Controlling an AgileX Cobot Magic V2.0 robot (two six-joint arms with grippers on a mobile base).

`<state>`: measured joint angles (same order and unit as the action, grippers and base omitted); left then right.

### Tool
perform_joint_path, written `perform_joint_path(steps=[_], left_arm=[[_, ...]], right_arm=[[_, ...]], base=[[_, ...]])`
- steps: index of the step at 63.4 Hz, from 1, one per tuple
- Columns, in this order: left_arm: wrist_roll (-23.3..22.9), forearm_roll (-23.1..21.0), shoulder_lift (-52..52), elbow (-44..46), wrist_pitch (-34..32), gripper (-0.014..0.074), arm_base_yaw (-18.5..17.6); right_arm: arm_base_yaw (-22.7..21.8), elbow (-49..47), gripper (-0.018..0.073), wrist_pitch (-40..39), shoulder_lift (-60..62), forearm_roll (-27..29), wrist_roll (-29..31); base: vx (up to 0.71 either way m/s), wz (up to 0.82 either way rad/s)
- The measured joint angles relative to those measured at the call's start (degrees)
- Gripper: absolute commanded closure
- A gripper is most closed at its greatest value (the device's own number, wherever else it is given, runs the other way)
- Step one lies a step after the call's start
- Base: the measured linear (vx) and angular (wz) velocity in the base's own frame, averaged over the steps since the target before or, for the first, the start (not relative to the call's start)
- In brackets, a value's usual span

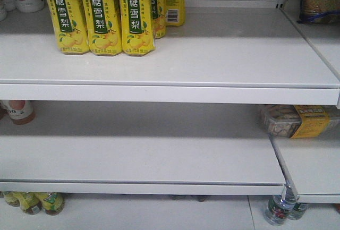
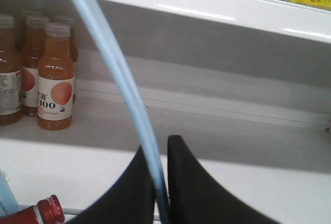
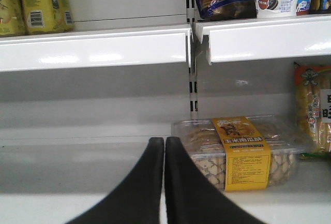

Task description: Place coke in basket with both arms

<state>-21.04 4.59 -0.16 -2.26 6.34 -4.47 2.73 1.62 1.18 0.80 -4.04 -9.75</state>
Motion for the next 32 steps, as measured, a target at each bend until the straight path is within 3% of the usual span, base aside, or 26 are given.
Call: perform_joint_path(steps=[32], left_arm=[[0.0, 0.0, 0.0, 0.0, 0.0, 0.0601, 0.0]], right_arm=[[0.0, 0.0, 0.0565, 0.0, 0.0, 0.57, -0.02]], base=[[0.0, 0.0]])
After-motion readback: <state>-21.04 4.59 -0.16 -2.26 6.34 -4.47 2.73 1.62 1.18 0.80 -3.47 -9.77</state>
